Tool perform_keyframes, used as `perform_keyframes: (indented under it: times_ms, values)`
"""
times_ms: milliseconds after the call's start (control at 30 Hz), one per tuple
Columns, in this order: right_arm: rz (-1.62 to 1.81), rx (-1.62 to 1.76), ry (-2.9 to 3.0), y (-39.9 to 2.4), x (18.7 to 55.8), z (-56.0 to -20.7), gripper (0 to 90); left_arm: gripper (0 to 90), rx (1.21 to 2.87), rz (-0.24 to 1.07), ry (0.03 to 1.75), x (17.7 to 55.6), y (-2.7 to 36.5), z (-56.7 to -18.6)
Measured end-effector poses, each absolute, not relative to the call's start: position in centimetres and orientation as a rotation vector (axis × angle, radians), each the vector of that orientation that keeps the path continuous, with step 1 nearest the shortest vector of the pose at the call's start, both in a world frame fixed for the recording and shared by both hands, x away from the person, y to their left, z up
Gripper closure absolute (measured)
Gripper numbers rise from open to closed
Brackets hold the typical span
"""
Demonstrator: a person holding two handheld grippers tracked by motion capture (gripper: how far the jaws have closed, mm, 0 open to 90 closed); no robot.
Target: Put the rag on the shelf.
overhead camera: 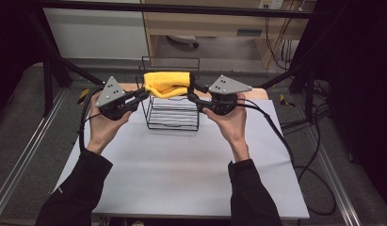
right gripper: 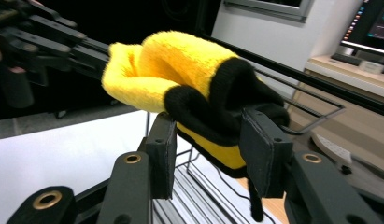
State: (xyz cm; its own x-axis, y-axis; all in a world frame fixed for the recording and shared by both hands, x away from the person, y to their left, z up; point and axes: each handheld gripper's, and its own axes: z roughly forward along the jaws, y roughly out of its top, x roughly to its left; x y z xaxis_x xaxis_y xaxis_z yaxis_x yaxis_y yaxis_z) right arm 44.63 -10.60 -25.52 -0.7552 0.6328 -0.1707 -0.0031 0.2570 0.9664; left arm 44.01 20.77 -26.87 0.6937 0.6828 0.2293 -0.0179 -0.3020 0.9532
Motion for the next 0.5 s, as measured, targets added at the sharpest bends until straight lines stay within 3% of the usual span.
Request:
perform_keyframes:
  times_ms: [400,500]
  values:
    - [1.674,0.652,1.954,-10.8,44.1,-24.6,52.4,81.9,1.774,0.756,0.553,44.1,20.6,-27.1]
    - [1.691,0.667,1.945,-11.0,44.1,-24.3,55.0,81.8,1.781,0.755,0.554,44.2,20.6,-27.2]
